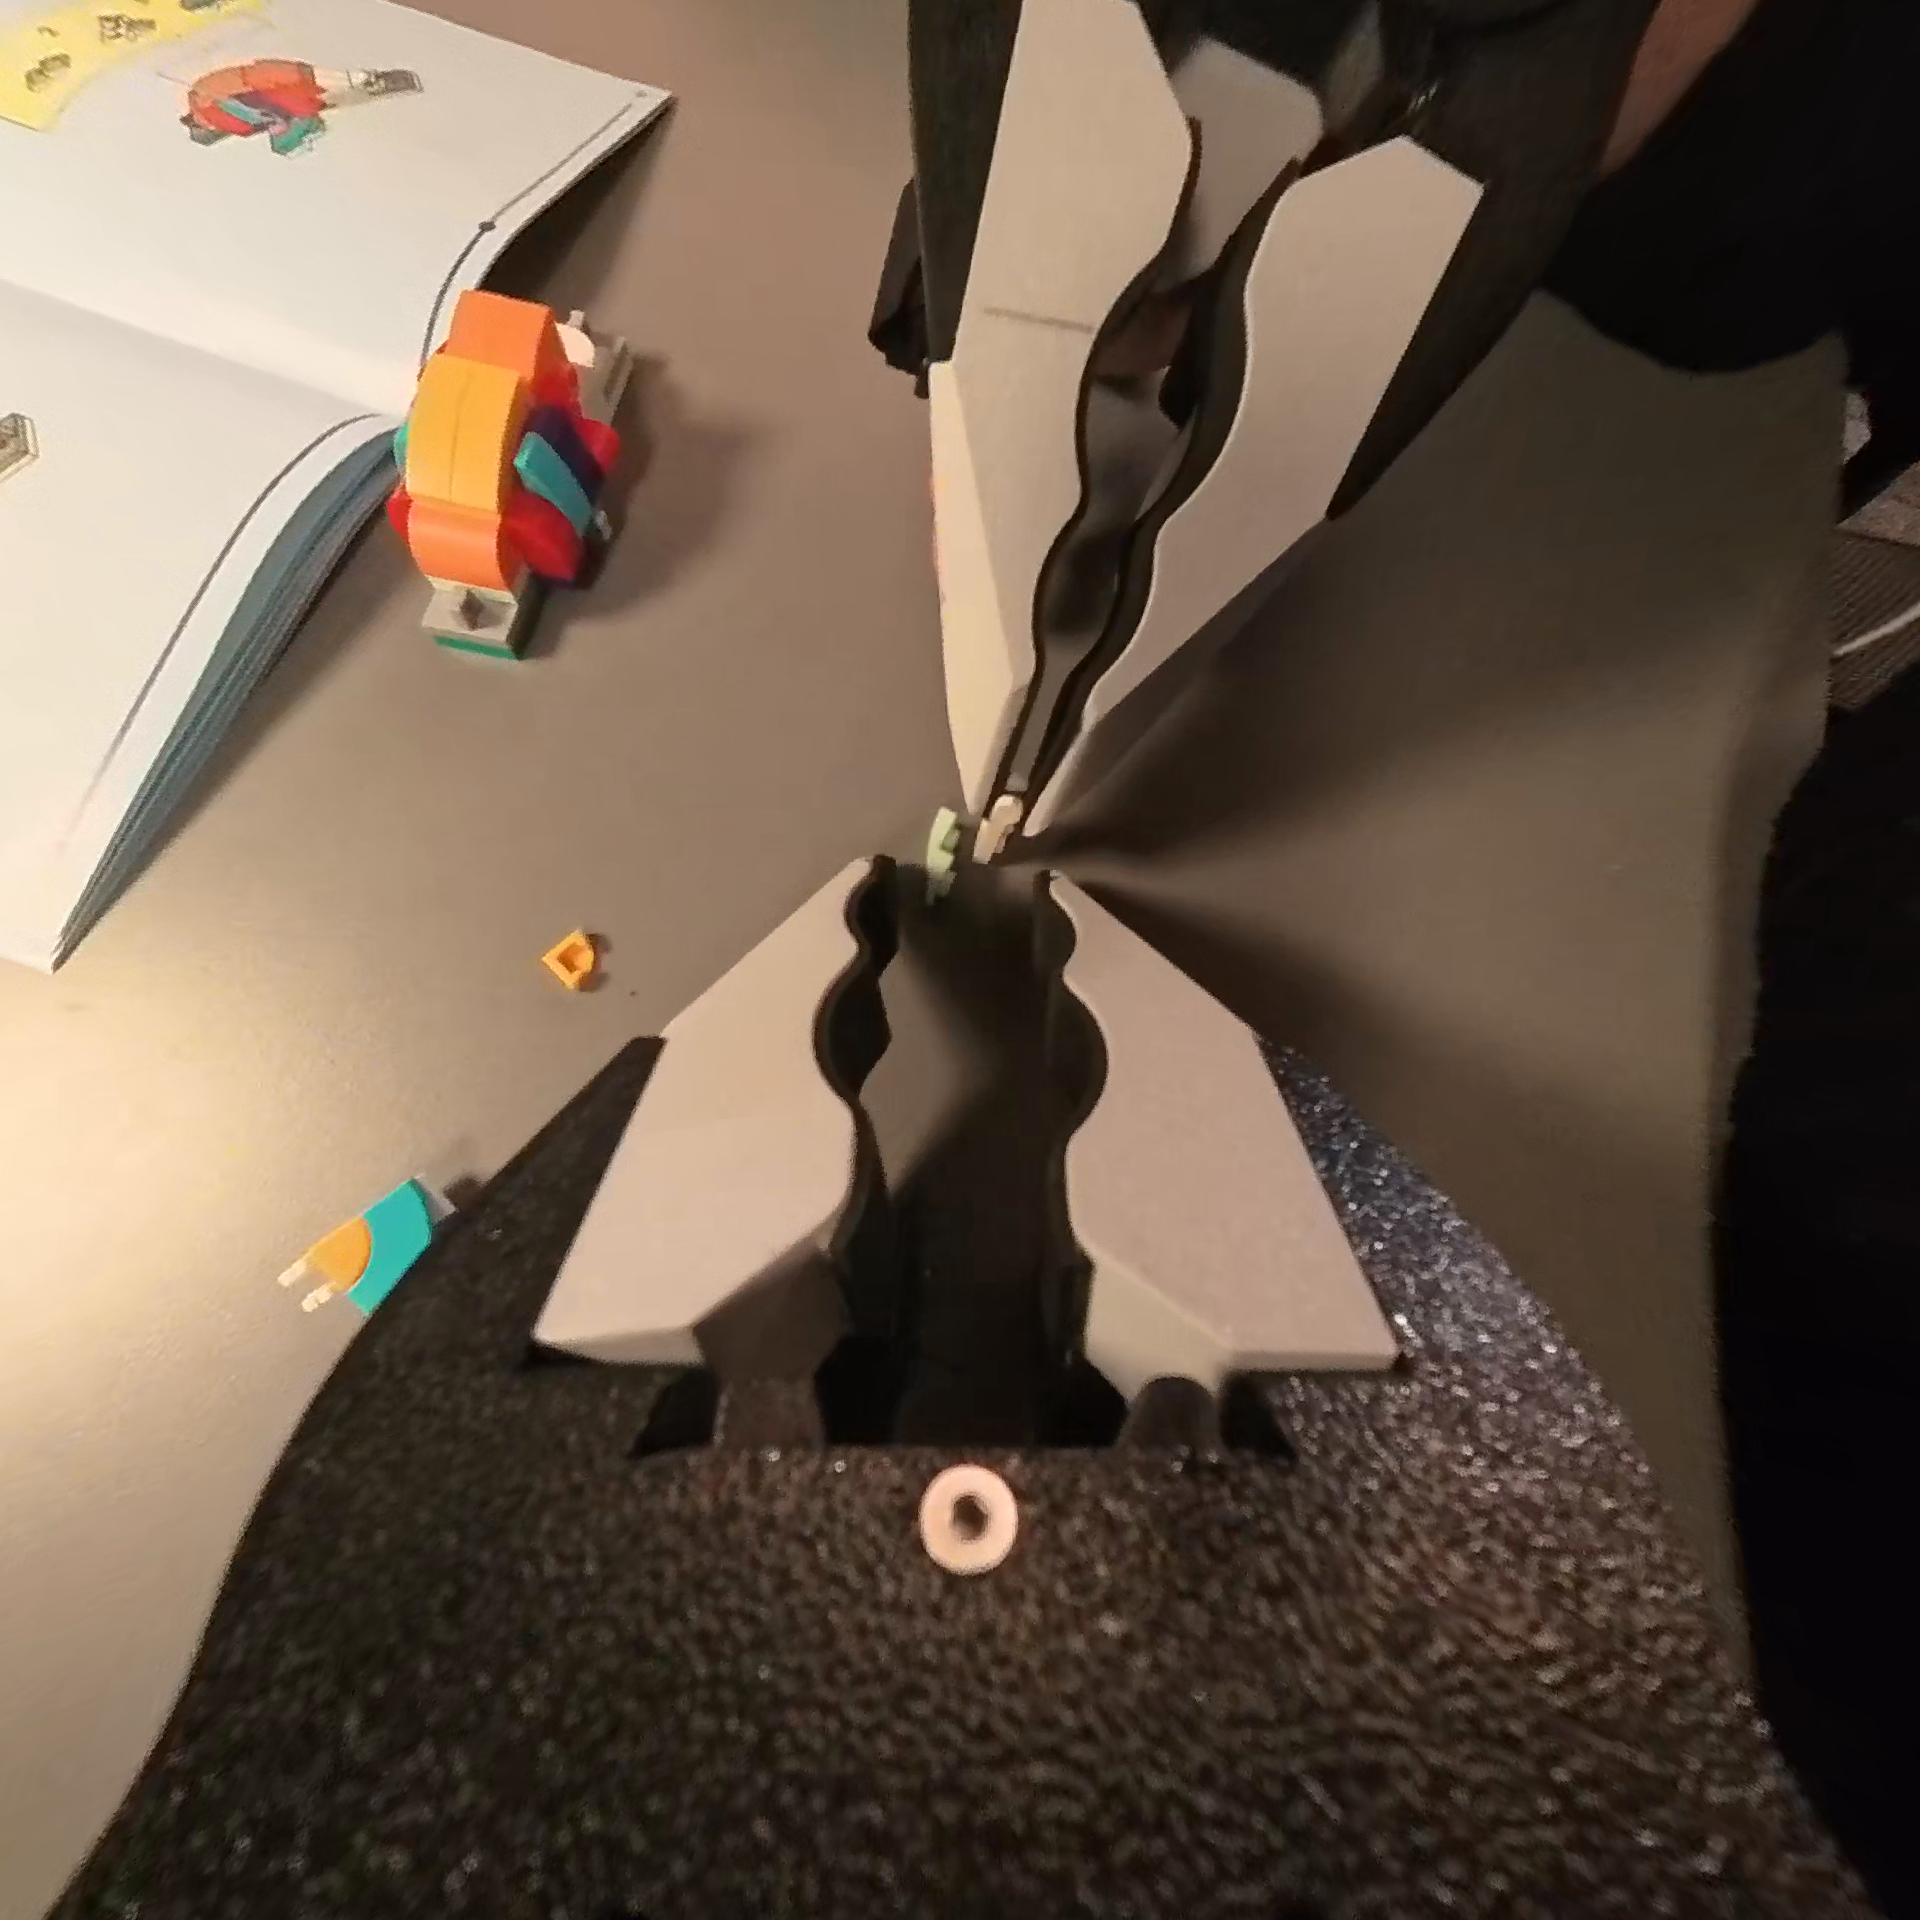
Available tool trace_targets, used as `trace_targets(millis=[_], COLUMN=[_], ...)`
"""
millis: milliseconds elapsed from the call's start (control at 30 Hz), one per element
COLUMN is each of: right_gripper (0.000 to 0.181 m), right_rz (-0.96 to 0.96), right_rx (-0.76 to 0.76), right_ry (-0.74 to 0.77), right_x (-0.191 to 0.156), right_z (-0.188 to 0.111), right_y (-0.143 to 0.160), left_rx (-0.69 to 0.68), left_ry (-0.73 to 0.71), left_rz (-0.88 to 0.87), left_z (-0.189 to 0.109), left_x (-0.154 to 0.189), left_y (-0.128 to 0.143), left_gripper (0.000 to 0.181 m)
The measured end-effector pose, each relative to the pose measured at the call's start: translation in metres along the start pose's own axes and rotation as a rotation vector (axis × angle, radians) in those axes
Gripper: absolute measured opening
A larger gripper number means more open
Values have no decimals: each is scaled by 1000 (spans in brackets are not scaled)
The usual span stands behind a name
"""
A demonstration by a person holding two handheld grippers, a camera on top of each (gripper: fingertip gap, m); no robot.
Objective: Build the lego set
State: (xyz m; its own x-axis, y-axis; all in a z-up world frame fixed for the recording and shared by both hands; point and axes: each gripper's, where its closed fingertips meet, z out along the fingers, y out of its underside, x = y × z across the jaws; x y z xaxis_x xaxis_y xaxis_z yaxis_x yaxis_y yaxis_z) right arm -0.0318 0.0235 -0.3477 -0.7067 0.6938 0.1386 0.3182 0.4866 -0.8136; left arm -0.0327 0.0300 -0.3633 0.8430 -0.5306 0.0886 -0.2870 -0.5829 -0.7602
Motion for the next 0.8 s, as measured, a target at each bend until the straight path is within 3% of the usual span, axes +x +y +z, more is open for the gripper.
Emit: trace_targets(millis=[800], right_gripper=[4], right_rz=[0], right_rx=[-2], right_ry=[14], right_x=[5], right_z=[1], right_y=[0], left_rx=[8], left_ry=[6], left_rz=[55], left_z=[6], left_x=[0], left_y=[-4], left_gripper=[14])
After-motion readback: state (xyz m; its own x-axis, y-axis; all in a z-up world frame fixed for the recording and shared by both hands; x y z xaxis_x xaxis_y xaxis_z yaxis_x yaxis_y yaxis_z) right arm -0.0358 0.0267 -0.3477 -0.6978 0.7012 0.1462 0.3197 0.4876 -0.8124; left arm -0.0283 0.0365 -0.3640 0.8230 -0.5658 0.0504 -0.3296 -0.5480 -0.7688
